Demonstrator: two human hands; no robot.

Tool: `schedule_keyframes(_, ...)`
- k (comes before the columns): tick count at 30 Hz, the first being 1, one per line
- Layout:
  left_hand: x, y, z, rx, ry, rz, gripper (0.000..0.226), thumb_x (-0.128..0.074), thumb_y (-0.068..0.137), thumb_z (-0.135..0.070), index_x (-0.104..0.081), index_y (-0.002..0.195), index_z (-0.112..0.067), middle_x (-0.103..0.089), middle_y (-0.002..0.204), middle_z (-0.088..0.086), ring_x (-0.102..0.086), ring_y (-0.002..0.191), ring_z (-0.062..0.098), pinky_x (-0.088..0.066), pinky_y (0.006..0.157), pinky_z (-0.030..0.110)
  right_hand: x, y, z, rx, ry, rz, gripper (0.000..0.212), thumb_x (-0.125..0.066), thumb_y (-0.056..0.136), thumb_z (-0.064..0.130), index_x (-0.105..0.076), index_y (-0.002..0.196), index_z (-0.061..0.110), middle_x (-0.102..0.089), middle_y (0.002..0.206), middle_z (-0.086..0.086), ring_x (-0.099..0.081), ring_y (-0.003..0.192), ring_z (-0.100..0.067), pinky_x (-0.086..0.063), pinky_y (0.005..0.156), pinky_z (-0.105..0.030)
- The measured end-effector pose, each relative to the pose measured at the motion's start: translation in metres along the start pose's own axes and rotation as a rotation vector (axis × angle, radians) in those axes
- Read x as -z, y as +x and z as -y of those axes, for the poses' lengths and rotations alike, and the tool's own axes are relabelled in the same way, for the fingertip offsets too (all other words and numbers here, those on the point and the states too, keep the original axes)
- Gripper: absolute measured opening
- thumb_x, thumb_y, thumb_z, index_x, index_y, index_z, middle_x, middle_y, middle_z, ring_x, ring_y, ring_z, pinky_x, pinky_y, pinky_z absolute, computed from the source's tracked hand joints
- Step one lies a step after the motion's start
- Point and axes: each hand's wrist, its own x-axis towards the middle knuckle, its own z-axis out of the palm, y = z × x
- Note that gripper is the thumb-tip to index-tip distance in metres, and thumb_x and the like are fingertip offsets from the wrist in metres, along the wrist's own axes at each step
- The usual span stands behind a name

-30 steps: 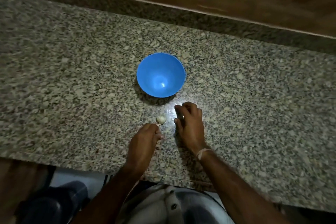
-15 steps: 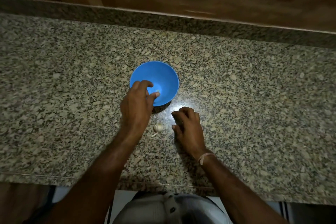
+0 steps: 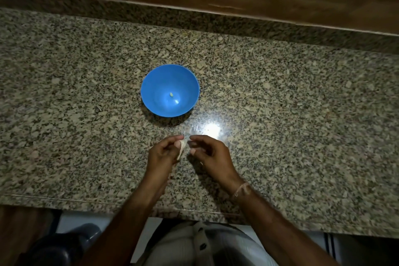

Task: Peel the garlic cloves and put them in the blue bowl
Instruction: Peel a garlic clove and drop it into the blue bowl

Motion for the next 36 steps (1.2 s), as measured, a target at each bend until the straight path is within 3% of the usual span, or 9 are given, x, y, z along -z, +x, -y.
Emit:
schedule_keyframes(3,-0.008,-0.016,-0.007,0.166,-0.447,0.156,0.053,-0.082,0.083,-0.035,-0.069,0.128,-0.012,-0.07,0.133,0.017,-0.07,0.12,0.029,-0.058,0.099,0.039,0.005,-0.011,0.018,-0.002,0.172,0.047,0.028,-0.074,0.094,0.006,-0.077,0.12,0.015,-0.078,0.115,-0.003,-0.075,0.108,-0.025,-0.06,0.097,-0.047)
schedule_keyframes(5,-0.014,-0.027,-0.01,0.164,-0.564,0.186,0.077,-0.094,0.069,-0.045,-0.067,0.132,-0.009,-0.066,0.138,0.019,-0.065,0.128,0.031,-0.054,0.106,0.04,0.011,-0.019,0.034,0.027,0.237,0.056,0.025,-0.075,0.093,0.005,-0.078,0.117,0.011,-0.079,0.114,-0.005,-0.075,0.106,-0.027,-0.061,0.092,-0.043)
schedule_keyframes(7,-0.022,-0.036,-0.015,0.129,-0.607,0.195,0.082,-0.097,0.065,-0.046,-0.067,0.132,-0.009,-0.064,0.14,0.02,-0.061,0.132,0.032,-0.048,0.111,0.043,0.019,-0.027,0.049,0.067,0.259,0.05,0.023,-0.076,0.092,0.002,-0.078,0.114,0.008,-0.079,0.11,-0.005,-0.075,0.101,-0.024,-0.061,0.086,-0.033)
schedule_keyframes(12,-0.031,-0.055,-0.037,0.017,-0.558,0.151,0.065,-0.095,0.068,-0.045,-0.074,0.122,-0.014,-0.07,0.131,0.017,-0.068,0.119,0.022,-0.055,0.101,0.031,0.036,-0.041,0.067,0.163,0.232,0.072,0.022,-0.078,0.092,0.004,-0.078,0.113,0.009,-0.078,0.108,-0.004,-0.074,0.101,-0.021,-0.061,0.088,-0.032)
schedule_keyframes(16,-0.036,-0.067,-0.049,-0.003,-0.501,0.132,0.032,-0.068,0.092,-0.021,-0.072,0.123,-0.015,-0.073,0.126,0.011,-0.067,0.119,0.017,-0.054,0.1,0.027,0.04,-0.049,0.073,0.292,0.15,0.031,0.019,-0.08,0.091,0.009,-0.079,0.11,0.011,-0.074,0.107,0.0,-0.073,0.102,-0.02,-0.06,0.086,-0.029)
schedule_keyframes(20,-0.043,-0.077,-0.057,0.003,-0.524,0.119,0.036,-0.06,0.092,-0.018,-0.066,0.127,-0.01,-0.072,0.131,0.011,-0.067,0.123,0.018,-0.053,0.104,0.027,0.041,-0.055,0.074,0.417,0.017,-0.021,0.018,-0.08,0.091,0.004,-0.08,0.108,0.008,-0.073,0.105,0.001,-0.072,0.099,-0.016,-0.058,0.082,-0.024)
schedule_keyframes(26,-0.049,-0.087,-0.057,-0.03,-0.478,0.08,0.026,-0.061,0.095,-0.012,-0.067,0.12,-0.009,-0.075,0.123,0.012,-0.071,0.117,0.018,-0.058,0.09,0.023,0.047,-0.06,0.073,0.465,-0.045,-0.022,0.016,-0.081,0.09,0.006,-0.081,0.107,0.007,-0.073,0.104,0.002,-0.073,0.099,-0.013,-0.062,0.083,-0.031)
schedule_keyframes(36,-0.052,-0.095,-0.056,-0.102,-0.323,0.058,0.025,-0.061,0.098,-0.005,-0.069,0.122,-0.007,-0.077,0.116,0.015,-0.072,0.117,0.025,-0.056,0.092,0.024,0.052,-0.064,0.068,0.512,-0.193,0.01,0.018,-0.079,0.093,0.011,-0.079,0.111,0.008,-0.07,0.103,0.003,-0.071,0.094,-0.012,-0.062,0.079,-0.036)
